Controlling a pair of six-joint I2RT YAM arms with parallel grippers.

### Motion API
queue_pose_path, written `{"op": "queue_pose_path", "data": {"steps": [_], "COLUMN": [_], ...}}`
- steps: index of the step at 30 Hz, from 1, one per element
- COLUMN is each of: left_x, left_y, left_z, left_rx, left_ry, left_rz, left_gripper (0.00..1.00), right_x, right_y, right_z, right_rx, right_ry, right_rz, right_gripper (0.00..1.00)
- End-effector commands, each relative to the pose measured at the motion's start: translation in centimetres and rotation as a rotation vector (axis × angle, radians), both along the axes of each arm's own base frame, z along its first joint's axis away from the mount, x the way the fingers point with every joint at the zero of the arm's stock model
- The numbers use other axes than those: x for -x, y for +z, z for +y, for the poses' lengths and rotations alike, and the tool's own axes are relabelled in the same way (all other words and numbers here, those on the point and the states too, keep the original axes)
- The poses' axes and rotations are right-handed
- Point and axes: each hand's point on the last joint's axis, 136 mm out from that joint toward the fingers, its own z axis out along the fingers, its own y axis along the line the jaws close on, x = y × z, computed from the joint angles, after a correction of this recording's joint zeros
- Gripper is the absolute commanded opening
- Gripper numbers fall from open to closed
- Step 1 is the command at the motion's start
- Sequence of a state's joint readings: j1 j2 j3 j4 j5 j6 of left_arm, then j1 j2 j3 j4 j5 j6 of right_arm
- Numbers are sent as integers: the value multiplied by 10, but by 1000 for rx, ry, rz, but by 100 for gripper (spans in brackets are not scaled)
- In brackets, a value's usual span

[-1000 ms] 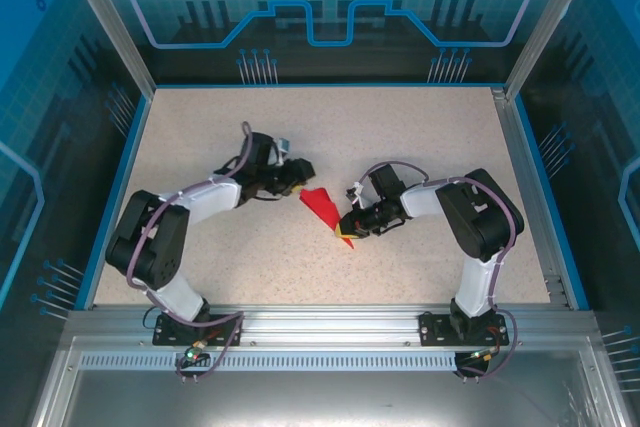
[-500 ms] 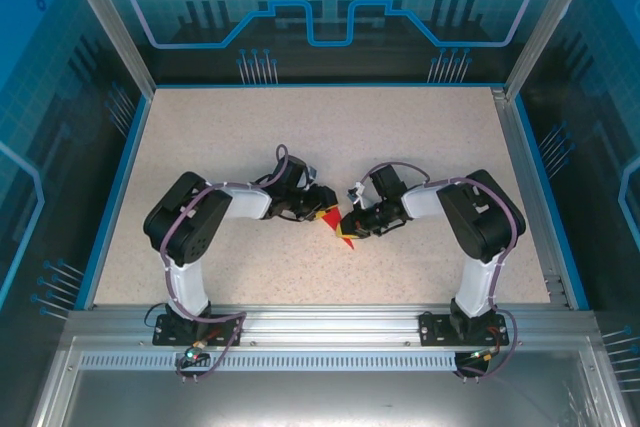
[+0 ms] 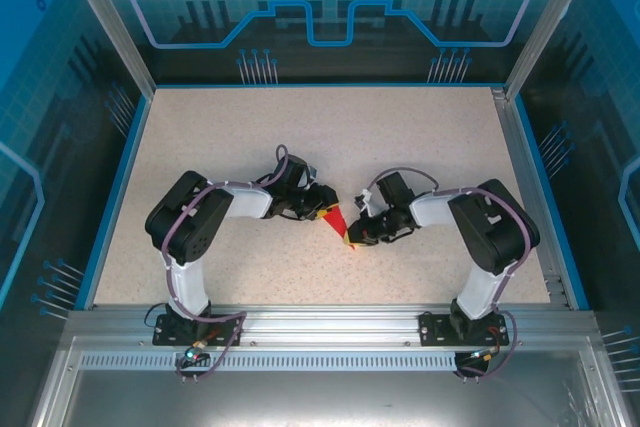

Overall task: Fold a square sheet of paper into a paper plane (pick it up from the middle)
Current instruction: Fold the wing for the fifth time at the center of the table.

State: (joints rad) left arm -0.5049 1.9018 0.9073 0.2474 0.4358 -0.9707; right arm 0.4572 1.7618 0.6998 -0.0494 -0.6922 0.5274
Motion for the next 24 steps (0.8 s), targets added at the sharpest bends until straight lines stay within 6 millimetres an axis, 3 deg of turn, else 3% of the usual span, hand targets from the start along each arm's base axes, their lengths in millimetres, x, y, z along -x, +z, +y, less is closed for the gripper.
{"op": "queue_pose_path", "data": {"steps": [1, 11, 16, 20, 23, 24], "left_x": [12, 11, 8, 0, -7, -9], "left_y": [-58, -58, -51, -29, 3, 15], "left_z": [38, 40, 35, 27, 20, 19], "left_rx": [-171, -174, -152, -122, -129, -144], "left_ry": [86, 89, 77, 56, 39, 37], "left_rz": [138, 142, 126, 74, 9, -6], "left_gripper": [39, 39, 40, 44, 50, 57], "right_x": [63, 73, 56, 28, 8, 1], "right_y": [-40, -34, -7, 21, 37, 44], "right_z": [-43, -59, -55, -52, -52, -52], "right_rx": [195, 279, 252, 239, 251, 248], "right_ry": [-46, -63, -61, -86, -105, -112], "right_rz": [252, 251, 149, 17, -89, -123], "right_gripper": [0, 0, 0, 0, 2, 6]}}
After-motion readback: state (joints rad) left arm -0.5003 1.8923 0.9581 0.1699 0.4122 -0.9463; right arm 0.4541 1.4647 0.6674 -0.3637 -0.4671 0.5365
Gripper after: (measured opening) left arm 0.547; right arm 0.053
